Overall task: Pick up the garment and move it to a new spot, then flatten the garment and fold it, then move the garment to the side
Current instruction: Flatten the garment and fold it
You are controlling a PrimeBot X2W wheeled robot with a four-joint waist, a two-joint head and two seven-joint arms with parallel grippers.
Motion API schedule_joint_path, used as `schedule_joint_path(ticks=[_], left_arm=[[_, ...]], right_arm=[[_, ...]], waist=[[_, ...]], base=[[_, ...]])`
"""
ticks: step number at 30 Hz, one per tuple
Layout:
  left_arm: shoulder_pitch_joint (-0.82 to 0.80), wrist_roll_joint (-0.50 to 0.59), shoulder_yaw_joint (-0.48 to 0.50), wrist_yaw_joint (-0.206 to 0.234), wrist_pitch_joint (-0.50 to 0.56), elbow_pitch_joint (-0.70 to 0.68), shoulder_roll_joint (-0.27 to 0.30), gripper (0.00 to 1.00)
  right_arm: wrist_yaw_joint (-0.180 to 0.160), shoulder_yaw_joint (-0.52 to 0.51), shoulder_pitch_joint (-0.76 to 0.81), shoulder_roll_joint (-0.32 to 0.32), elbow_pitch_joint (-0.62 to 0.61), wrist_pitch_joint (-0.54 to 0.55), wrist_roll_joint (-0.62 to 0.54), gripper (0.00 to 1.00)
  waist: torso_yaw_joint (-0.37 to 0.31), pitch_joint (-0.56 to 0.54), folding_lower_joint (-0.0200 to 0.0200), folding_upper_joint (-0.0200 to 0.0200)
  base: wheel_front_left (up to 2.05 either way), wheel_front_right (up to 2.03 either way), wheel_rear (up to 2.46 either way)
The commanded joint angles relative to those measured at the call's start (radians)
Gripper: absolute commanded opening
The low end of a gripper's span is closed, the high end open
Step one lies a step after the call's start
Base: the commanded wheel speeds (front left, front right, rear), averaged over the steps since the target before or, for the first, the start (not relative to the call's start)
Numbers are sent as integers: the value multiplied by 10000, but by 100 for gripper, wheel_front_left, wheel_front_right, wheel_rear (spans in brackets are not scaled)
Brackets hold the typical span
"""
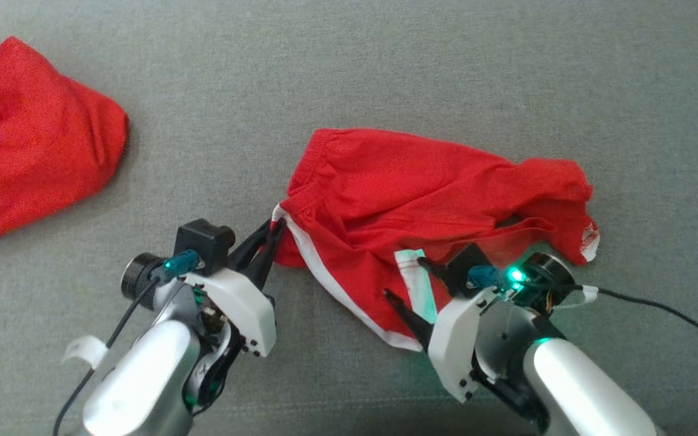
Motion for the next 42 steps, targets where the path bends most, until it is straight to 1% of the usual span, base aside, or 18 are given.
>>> schedule_joint_path(ticks=[1,4,5,6,7,12,14,17,20,21,27,31,32,35,38,42], left_arm=[[-443,19,291,16,-106,-254,109,0],[-493,14,267,14,-188,-228,60,0],[-506,11,265,14,-219,-217,49,0],[-517,1,270,15,-259,-210,38,0],[-527,-4,275,20,-302,-205,29,0],[-526,25,354,124,-627,-249,38,0],[-461,40,449,252,-862,-384,41,0],[-295,40,657,505,-1229,-763,72,0],[-126,15,908,769,-1475,-1351,169,0],[-59,0,1065,909,-1542,-1844,273,0],[-129,-4,1401,1166,-1396,-3477,586,0],[-453,-77,1582,1208,-1201,-4344,667,0],[-453,-77,1582,1208,-1201,-4344,667,0],[-844,-192,1722,1186,-936,-4897,713,0],[-1175,-386,1888,1175,-555,-5374,805,0],[-1560,-795,2027,1037,-55,-5892,884,0]], right_arm=[[39,154,-280,-50,-299,18,-139,100],[39,140,-435,-62,-87,145,-514,100],[39,100,-453,-37,-39,174,-598,79],[39,63,-471,-22,-3,194,-694,45],[39,-8,-474,11,12,171,-752,0],[39,-774,-125,326,-208,-185,-728,0],[39,-1248,187,494,-519,-537,-597,0],[39,-2008,665,726,-1207,-1342,-337,0],[39,-2837,1010,882,-1920,-2113,-186,0],[39,-3339,1097,962,-2382,-2575,-104,0],[39,-4420,775,1046,-3513,-3400,124,0],[39,-5164,196,882,-4112,-3788,207,0],[39,-5164,196,882,-4112,-3788,207,0],[39,-5775,-375,710,-4544,-3983,221,0],[39,-6275,-809,579,-4889,-3997,231,0],[39,-6691,-1118,471,-5050,-3824,404,0]], waist=[[30,40,0,0],[74,136,0,0],[81,160,0,0],[85,184,0,0],[87,206,0,0],[97,205,0,0],[88,123,0,0],[66,-58,0,0],[-2,-299,0,0],[-57,-478,0,0],[-253,-1066,0,0],[-341,-1419,0,0],[-341,-1419,0,0],[-378,-1682,0,0],[-408,-1937,0,0],[-424,-2100,0,0]], base=[[0,0,0],[0,0,0],[0,0,0],[0,0,0],[0,0,0],[0,0,0],[0,0,0],[0,0,0],[0,0,0],[0,0,0],[0,0,0],[0,0,0],[0,0,0],[0,0,0],[0,0,0],[0,0,0]])
